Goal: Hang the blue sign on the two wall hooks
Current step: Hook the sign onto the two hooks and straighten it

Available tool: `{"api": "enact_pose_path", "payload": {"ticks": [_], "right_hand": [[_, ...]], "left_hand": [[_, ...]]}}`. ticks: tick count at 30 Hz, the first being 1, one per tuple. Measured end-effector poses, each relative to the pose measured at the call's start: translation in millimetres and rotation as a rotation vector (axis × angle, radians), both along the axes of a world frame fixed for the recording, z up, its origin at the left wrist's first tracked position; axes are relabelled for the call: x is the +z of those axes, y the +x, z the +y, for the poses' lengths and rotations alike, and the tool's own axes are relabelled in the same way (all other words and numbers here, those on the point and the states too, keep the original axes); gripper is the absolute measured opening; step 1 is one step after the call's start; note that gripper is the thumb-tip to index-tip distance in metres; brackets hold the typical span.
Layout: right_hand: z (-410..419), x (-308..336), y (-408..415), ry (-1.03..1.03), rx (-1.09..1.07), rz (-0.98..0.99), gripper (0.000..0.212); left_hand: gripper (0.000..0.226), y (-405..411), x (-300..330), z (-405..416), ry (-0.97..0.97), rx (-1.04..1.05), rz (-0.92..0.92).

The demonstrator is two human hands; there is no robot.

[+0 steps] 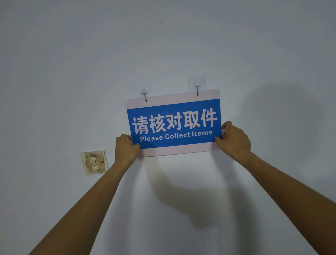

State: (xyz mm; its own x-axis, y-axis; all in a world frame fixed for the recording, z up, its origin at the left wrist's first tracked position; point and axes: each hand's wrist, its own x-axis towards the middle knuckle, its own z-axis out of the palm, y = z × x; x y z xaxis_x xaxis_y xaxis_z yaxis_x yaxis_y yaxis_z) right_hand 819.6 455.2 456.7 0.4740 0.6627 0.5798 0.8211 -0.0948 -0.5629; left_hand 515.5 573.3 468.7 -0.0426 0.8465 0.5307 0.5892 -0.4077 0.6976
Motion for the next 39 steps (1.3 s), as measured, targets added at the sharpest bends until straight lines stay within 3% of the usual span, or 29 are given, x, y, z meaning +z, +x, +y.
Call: {"api": "enact_pose_path", "payload": {"ticks": [2, 9, 14, 19, 25, 31, 39], "right_hand": [[-2.0, 10.6, 1.9, -0.024, -0.037, 0.0, 0.041], [0.5, 75.9, -5.9, 0.196, -0.022, -0.141, 0.058], [6.5, 102.7, -8.4, 0.129, -0.065, -0.226, 0.055], [9.3, 85.2, -5.6, 0.212, -0.063, -0.285, 0.047], [7.1, 45.8, -6.2, 0.351, -0.026, -0.066, 0.045], [5.5, -41.1, -5.0, 0.194, -0.008, 0.149, 0.038], [6.7, -54.3, -15.0, 0.155, -0.027, 0.078, 0.036]], "left_hand": [[0.036, -3.6, 12.4, 0.6, 0.028, 0.032, 0.0], [0.048, 4.0, 81.4, -10.9, 0.199, 0.013, 0.027], [0.049, 12.8, 98.8, -10.6, 0.251, -0.002, 0.119], [0.046, 7.8, 90.2, -7.0, 0.33, 0.008, 0.138], [0.033, 2.5, 59.7, -16.9, 0.292, -0.005, -0.133], [0.027, 5.3, -30.8, -20.5, 0.034, 0.043, -0.175], [0.022, 8.7, -47.1, -22.7, 0.004, 0.047, -0.184]]}}
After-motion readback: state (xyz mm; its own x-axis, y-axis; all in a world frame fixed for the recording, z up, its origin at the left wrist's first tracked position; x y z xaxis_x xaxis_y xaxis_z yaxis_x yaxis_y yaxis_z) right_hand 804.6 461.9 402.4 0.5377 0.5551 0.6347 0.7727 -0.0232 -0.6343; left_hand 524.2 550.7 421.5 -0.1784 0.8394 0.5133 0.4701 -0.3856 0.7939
